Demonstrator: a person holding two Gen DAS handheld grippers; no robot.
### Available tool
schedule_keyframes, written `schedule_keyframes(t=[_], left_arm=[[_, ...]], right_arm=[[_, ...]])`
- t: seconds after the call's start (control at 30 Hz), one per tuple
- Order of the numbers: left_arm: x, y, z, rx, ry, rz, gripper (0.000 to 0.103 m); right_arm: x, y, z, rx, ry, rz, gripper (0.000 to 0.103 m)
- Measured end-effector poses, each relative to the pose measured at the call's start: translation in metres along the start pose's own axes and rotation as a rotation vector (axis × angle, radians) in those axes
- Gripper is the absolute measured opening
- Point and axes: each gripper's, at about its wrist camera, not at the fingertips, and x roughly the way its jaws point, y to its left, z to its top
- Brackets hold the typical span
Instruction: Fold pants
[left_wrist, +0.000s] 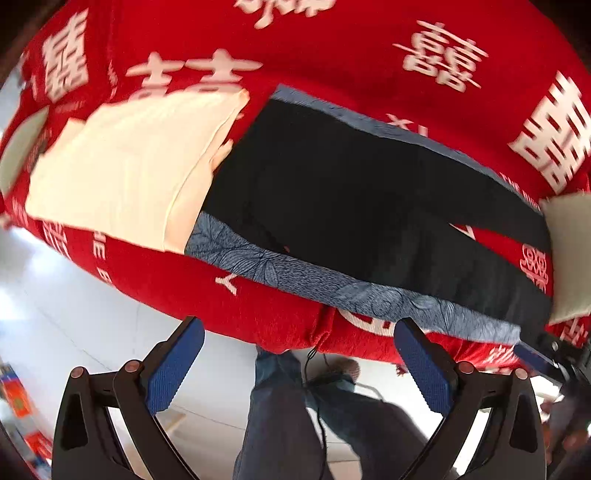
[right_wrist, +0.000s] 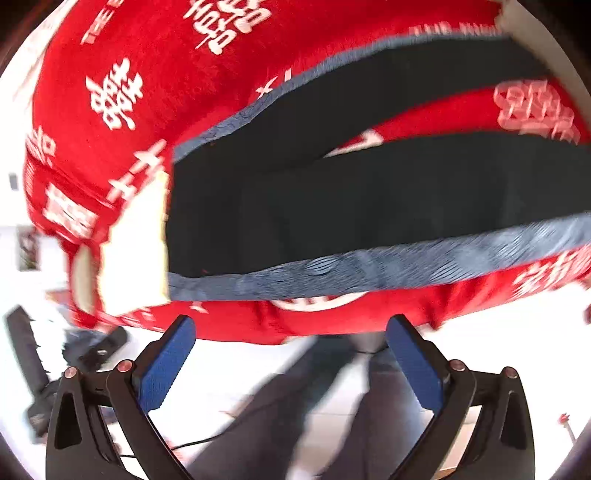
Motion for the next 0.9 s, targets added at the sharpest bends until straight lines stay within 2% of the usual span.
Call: schedule_keyframes(t=[0.1, 0.2, 0.27, 0.33, 0.4, 0.57, 0.7, 0.8, 0.9], left_arm=[[0.026, 0.015, 0.008, -0.033, 0.013, -0.041, 0.103], [0.059, 0.023, 0.013, -0.018, 0.039, -0.065, 0.103], [0.081, 0.026, 0.014, 0.001, 0.043, -0.089, 0.101], [0.107, 0.028, 0.013, 0.024, 0.062, -0.127, 0.093], [0.128, 0.031, 0.012, 0.028, 0.099, -0.166, 0.093], [0.156, 0.037, 0.005, 0.022, 0.105, -0.267, 0.093], [0.173, 0.043, 0.002, -0.005, 0.133, -0.327, 0.093], [0.182, 0.047, 0.003, -0.021, 0.148, -0.345, 0.093], [0.186, 0.050, 0.005, -0.037, 0.158, -0.367, 0.093]], right_arm=[[0.026, -0.009, -0.004, 0.070, 0.003, 0.114, 0.103], [0.060, -0.012, -0.009, 0.102, 0.018, 0.167, 0.096], [0.093, -0.017, -0.014, 0.136, 0.044, 0.240, 0.078], [0.121, -0.024, -0.018, 0.151, 0.056, 0.285, 0.073], [0.143, -0.033, -0.023, 0.168, 0.045, 0.289, 0.072], [0.171, -0.061, -0.034, 0.214, -0.023, 0.330, 0.072], [0.173, -0.076, -0.038, 0.240, -0.076, 0.422, 0.072], [0.166, -0.079, -0.040, 0.232, -0.135, 0.450, 0.072], [0.162, -0.087, -0.035, 0.279, -0.193, 0.494, 0.072]])
